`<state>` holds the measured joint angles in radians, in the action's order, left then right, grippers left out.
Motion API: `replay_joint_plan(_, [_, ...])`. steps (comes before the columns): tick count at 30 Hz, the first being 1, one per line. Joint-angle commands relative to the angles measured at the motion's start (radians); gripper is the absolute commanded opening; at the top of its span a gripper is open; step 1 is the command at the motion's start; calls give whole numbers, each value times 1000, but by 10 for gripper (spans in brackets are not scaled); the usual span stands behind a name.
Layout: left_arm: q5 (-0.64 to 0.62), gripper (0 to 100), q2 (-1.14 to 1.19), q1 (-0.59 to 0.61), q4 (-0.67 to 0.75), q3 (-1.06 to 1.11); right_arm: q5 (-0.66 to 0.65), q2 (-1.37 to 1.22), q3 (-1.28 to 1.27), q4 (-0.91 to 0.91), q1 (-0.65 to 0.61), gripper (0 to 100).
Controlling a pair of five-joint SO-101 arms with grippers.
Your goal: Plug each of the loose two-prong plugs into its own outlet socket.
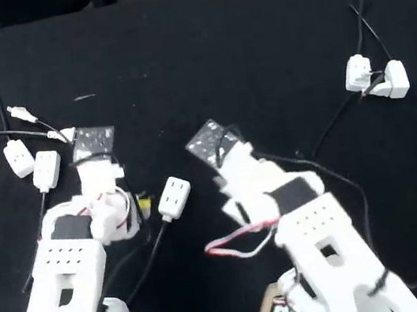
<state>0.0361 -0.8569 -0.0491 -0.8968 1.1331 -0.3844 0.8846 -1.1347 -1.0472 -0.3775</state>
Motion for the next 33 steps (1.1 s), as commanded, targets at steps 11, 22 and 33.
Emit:
replay_joint_plan(11, [-172, 263, -20, -133, -17, -278, 175, 168, -197, 439, -167, 10])
replay_joint_plan(22, [-206, 263, -190, -188, -48, -220, 175, 168, -236, 517, -292, 10])
replay_joint_plan(33, [-129, 205, -499, -85, 14, 65, 178, 163, -229, 514, -345, 10])
